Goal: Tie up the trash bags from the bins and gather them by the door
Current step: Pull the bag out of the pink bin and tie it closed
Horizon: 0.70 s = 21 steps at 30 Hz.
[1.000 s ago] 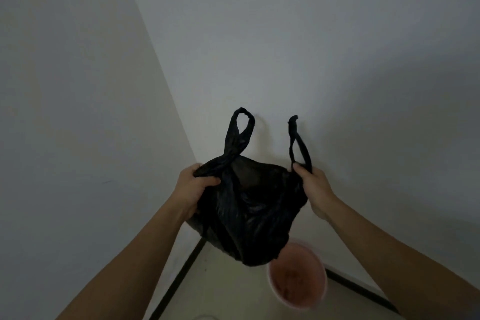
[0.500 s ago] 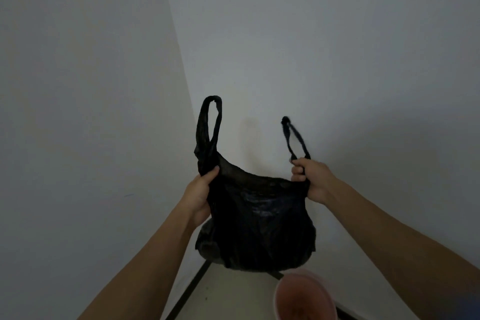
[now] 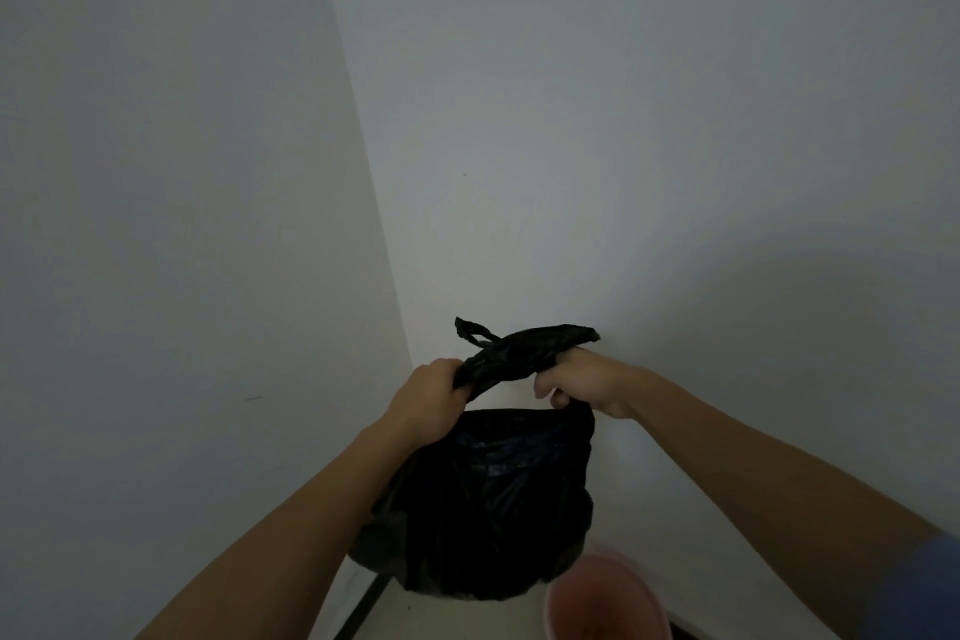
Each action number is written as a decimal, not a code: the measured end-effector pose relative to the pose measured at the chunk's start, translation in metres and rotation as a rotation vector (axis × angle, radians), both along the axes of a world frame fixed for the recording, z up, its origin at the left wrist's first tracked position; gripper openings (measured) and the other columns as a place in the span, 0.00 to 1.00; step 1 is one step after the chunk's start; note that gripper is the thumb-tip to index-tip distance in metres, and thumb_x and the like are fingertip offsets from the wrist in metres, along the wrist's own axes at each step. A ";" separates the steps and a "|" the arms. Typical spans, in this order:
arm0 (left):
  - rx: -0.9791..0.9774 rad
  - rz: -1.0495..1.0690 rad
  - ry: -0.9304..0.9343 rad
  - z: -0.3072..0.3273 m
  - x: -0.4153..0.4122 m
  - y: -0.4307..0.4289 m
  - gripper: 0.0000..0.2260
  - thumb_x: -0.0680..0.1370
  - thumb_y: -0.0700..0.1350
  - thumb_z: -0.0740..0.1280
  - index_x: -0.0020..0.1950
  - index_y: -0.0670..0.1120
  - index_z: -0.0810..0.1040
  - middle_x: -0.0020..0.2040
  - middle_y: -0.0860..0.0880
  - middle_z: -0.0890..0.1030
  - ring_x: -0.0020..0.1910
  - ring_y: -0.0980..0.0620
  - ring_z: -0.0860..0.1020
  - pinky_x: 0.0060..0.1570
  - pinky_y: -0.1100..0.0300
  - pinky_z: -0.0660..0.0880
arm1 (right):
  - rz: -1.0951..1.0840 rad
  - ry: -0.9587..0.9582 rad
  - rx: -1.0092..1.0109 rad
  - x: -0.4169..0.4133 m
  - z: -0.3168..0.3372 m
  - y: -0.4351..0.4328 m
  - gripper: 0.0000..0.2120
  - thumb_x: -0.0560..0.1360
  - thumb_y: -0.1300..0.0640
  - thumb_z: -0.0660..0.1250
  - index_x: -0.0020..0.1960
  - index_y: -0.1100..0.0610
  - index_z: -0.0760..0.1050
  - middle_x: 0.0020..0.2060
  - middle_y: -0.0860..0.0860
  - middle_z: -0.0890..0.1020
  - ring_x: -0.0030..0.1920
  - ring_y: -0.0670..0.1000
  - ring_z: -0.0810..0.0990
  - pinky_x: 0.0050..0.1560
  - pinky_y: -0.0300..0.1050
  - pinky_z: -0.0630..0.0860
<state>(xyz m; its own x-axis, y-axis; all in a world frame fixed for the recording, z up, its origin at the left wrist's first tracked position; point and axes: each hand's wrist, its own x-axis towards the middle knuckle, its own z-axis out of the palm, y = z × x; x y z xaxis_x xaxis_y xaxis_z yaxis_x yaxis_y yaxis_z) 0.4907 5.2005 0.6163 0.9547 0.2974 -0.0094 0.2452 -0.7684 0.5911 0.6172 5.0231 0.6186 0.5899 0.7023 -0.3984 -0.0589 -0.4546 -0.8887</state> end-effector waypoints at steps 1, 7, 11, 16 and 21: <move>0.038 -0.017 0.005 -0.002 -0.001 -0.001 0.10 0.79 0.46 0.61 0.41 0.44 0.73 0.33 0.49 0.74 0.35 0.48 0.72 0.37 0.56 0.67 | 0.069 0.043 0.005 0.000 0.001 -0.003 0.06 0.69 0.62 0.69 0.42 0.55 0.73 0.31 0.46 0.71 0.29 0.46 0.66 0.29 0.38 0.64; 0.182 -0.181 0.038 -0.004 -0.003 -0.002 0.09 0.78 0.45 0.62 0.38 0.47 0.70 0.34 0.50 0.74 0.37 0.48 0.74 0.37 0.56 0.67 | -0.145 0.213 0.032 -0.003 0.000 0.000 0.25 0.69 0.30 0.66 0.38 0.53 0.74 0.33 0.48 0.75 0.27 0.47 0.65 0.30 0.38 0.64; -0.300 -0.138 0.145 -0.001 -0.010 -0.001 0.14 0.78 0.53 0.65 0.37 0.46 0.78 0.29 0.52 0.74 0.29 0.54 0.73 0.34 0.61 0.69 | -0.377 0.371 0.195 -0.006 -0.011 0.004 0.15 0.78 0.44 0.65 0.45 0.57 0.75 0.36 0.51 0.75 0.24 0.46 0.62 0.28 0.38 0.63; -0.820 -0.015 0.157 -0.005 -0.025 0.011 0.13 0.72 0.53 0.72 0.36 0.44 0.79 0.32 0.49 0.78 0.33 0.52 0.77 0.40 0.62 0.73 | -0.250 0.455 0.294 -0.004 -0.007 0.003 0.17 0.78 0.43 0.64 0.55 0.55 0.78 0.39 0.48 0.77 0.27 0.46 0.67 0.33 0.40 0.67; -1.280 0.138 0.114 -0.007 -0.029 0.021 0.09 0.77 0.46 0.66 0.46 0.41 0.81 0.40 0.46 0.82 0.40 0.49 0.81 0.47 0.56 0.77 | 0.021 0.359 0.266 -0.002 0.002 0.000 0.20 0.78 0.40 0.63 0.56 0.55 0.80 0.41 0.52 0.82 0.29 0.45 0.70 0.32 0.37 0.70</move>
